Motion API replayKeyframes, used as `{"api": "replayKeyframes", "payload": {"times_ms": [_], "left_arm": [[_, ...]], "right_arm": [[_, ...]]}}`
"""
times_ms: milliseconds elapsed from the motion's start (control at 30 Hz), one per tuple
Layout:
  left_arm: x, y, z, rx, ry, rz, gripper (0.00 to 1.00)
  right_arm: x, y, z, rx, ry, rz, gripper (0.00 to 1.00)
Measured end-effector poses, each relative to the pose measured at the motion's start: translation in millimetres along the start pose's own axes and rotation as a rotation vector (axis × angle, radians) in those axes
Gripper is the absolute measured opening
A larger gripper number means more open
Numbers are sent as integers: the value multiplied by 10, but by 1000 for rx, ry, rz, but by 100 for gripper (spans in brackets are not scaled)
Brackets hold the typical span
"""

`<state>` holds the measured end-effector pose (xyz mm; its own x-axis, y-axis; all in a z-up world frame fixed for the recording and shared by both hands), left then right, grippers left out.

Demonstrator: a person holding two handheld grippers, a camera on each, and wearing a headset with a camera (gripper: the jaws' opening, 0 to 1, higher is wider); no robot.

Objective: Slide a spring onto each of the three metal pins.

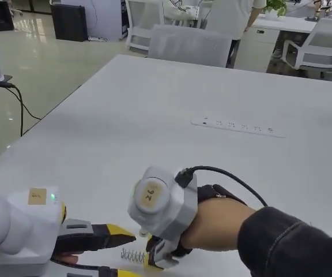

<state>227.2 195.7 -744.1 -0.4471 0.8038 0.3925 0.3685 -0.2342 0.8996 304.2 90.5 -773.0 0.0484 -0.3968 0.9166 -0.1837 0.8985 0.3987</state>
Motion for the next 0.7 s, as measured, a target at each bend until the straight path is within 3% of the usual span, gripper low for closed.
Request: {"api": "replayKeyframes", "payload": {"times_ms": [700], "left_arm": [[9, 2, -2, -5, 5, 1, 35]], "right_arm": [[-6, 2, 17, -37, -10, 1, 8]]}}
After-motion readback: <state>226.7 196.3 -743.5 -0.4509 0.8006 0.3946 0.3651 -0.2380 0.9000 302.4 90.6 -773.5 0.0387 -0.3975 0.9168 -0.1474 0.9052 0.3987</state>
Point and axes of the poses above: the centre of the closed fingertips' face, and the gripper's own axes: x roughly backward along the fingers, z roughly to its left, y roughly out of its top, the point moved 10 cm from there along x, roughly backward along the fingers, and after that the axes turned 2 degrees about x, right-handed, at the moved point
